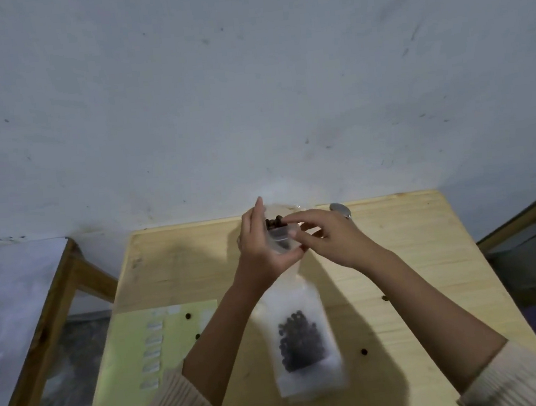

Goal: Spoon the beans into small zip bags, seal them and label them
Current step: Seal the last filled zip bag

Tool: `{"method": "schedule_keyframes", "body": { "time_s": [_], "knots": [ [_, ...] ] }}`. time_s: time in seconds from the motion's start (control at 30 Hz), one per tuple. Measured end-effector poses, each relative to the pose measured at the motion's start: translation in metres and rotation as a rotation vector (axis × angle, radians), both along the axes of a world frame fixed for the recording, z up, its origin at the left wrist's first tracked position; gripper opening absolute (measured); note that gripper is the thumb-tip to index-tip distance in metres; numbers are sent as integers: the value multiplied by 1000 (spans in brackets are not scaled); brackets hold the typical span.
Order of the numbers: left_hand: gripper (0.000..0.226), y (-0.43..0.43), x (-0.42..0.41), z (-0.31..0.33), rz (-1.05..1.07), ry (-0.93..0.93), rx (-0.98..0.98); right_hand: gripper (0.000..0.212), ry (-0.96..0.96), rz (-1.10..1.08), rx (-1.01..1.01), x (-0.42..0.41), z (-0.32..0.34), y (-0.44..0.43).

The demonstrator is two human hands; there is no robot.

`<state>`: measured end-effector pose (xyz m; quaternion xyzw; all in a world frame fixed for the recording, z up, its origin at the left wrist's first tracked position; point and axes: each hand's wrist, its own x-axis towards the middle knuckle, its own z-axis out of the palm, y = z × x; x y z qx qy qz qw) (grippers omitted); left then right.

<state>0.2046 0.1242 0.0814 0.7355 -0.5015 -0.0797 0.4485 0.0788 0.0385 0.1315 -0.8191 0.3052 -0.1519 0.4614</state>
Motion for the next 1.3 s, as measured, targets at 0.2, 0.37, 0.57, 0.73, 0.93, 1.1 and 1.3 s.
{"method": "schedule_keyframes", "body": {
  "time_s": [0.2, 0.37, 0.57, 0.73, 0.93, 1.1, 1.3],
  "knots": [
    [113, 17, 3, 19, -66, 212, 139, 14, 76, -144, -198, 6, 0, 15],
    [87, 35, 15, 28, -149, 358, 104, 12, 2, -311, -266, 4, 5, 23],
    [30, 45, 38, 56, -50, 565, -142, 12, -172, -379, -236, 14, 21, 33],
    [21, 41, 41, 70, -5, 563, -219, 12, -202, -300, -264, 27, 36, 40],
    [16, 38, 48, 83, 119, 493, -260, 12, -260, -321, -248, 36, 51, 28],
    [16, 36, 49, 91, 162, 502, -295, 11, -326, -339, -112, 46, 51, 18],
    [13, 34, 52, 93, 265, 553, -324, 28, -382, -236, 34, 46, 53, 14]
  ]
}}
